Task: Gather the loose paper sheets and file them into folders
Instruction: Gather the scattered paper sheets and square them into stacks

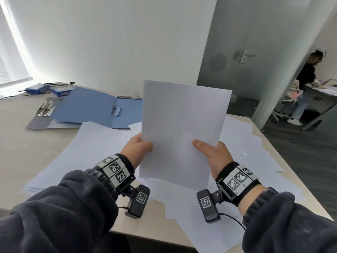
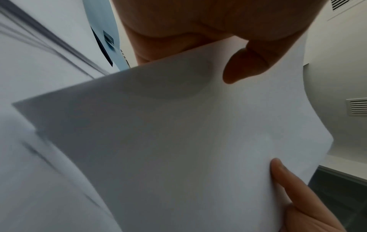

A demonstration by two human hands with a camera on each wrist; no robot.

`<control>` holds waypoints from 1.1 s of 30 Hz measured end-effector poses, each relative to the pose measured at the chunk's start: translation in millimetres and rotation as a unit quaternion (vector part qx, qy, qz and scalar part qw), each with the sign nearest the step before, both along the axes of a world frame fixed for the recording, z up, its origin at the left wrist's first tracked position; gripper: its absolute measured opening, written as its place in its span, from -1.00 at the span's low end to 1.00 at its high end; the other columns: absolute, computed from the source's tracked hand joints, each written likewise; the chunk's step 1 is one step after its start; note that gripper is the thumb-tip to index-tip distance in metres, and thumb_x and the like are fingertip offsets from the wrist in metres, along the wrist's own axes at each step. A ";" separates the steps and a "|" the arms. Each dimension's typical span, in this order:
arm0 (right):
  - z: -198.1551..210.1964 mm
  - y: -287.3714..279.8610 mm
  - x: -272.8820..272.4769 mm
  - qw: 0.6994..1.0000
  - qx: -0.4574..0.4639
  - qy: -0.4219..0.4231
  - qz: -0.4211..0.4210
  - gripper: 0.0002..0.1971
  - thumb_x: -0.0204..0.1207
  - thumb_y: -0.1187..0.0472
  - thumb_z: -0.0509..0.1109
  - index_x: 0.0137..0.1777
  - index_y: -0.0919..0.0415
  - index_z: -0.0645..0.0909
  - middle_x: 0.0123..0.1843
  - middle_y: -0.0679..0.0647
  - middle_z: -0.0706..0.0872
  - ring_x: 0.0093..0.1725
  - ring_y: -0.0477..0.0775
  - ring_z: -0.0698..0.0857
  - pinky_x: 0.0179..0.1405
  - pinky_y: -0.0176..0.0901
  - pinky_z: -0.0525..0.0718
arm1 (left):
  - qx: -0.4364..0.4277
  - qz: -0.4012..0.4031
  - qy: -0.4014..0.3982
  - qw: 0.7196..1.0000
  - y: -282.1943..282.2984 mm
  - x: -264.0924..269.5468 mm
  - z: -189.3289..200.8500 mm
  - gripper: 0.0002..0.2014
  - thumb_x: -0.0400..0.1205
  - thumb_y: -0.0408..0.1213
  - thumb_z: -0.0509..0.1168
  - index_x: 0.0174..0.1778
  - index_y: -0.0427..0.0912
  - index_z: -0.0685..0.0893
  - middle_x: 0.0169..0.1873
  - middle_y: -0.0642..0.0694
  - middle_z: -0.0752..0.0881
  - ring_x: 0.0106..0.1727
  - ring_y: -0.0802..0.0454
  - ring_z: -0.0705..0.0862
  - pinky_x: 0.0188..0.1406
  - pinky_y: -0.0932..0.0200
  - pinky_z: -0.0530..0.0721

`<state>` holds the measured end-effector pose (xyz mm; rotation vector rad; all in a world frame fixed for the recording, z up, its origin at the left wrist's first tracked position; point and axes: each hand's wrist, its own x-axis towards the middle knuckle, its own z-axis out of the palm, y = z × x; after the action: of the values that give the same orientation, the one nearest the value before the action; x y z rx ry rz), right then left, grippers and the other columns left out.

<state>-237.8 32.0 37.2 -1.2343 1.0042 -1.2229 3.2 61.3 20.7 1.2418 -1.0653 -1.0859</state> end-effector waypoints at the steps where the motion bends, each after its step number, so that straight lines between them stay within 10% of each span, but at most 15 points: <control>1: 1.8 -0.8 5.0 1.000 0.000 -0.003 0.001 -0.88 0.52 0.28 0.56 0.03 0.24 0.81 0.02 0.19 0.88 0.04 0.24 0.86 0.18 0.20 0.76 | 0.005 0.006 -0.008 1.000 0.9 7.6 -1.0 -0.55 0.19 -0.35 0.21 -0.01 -0.18 0.76 -0.14 -0.16 0.80 -0.06 -0.20 0.73 0.06 -0.11 0.66; 10: -16.2 -0.6 77.1 0.989 0.081 0.077 0.096 -0.86 0.66 0.09 0.40 0.11 0.11 0.69 -0.07 0.07 0.81 -0.20 0.10 0.76 -0.36 -0.14 0.64 | 0.090 0.113 -0.118 0.982 24.1 105.4 -7.1 -0.68 0.34 -0.40 0.32 -0.04 -0.04 0.76 -0.16 -0.13 0.82 -0.10 -0.22 0.79 0.03 -0.09 0.76; 22: -26.9 9.8 128.3 0.969 0.097 0.165 0.159 -0.82 0.67 0.03 0.35 0.17 0.03 0.70 -0.10 0.05 0.87 -0.23 0.05 0.76 -0.29 -0.13 0.59 | 0.292 0.191 -0.371 0.861 49.9 240.4 -27.9 -0.61 0.59 -0.58 0.24 0.35 -0.34 0.67 0.26 -0.32 0.70 0.28 -0.29 0.65 0.15 0.09 0.58; 28: -28.9 9.6 120.4 0.967 0.094 0.175 0.159 -0.80 0.66 0.01 0.35 0.15 0.06 0.71 -0.11 0.04 0.87 -0.23 0.04 0.76 -0.26 -0.11 0.61 | 0.255 0.238 -0.347 0.871 46.5 238.2 -28.2 -0.47 0.60 -0.48 0.29 0.53 -0.13 0.53 0.47 -0.21 0.58 0.44 -0.26 0.55 0.46 -0.04 0.50; 33: -28.1 6.5 94.2 0.969 0.085 0.188 0.135 -0.80 0.66 0.04 0.36 0.13 0.10 0.73 -0.14 0.04 0.86 -0.25 0.02 0.75 -0.28 -0.13 0.59 | 0.132 0.196 -0.336 0.912 33.8 168.0 -9.4 -0.55 0.59 -0.41 0.37 0.41 -0.04 0.63 0.34 -0.05 0.65 0.23 -0.03 0.60 0.30 0.11 0.50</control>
<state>-143.7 38.5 9.1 -1.4426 1.1414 -0.6907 171.2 95.1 11.3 2.0363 -1.1114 -0.4933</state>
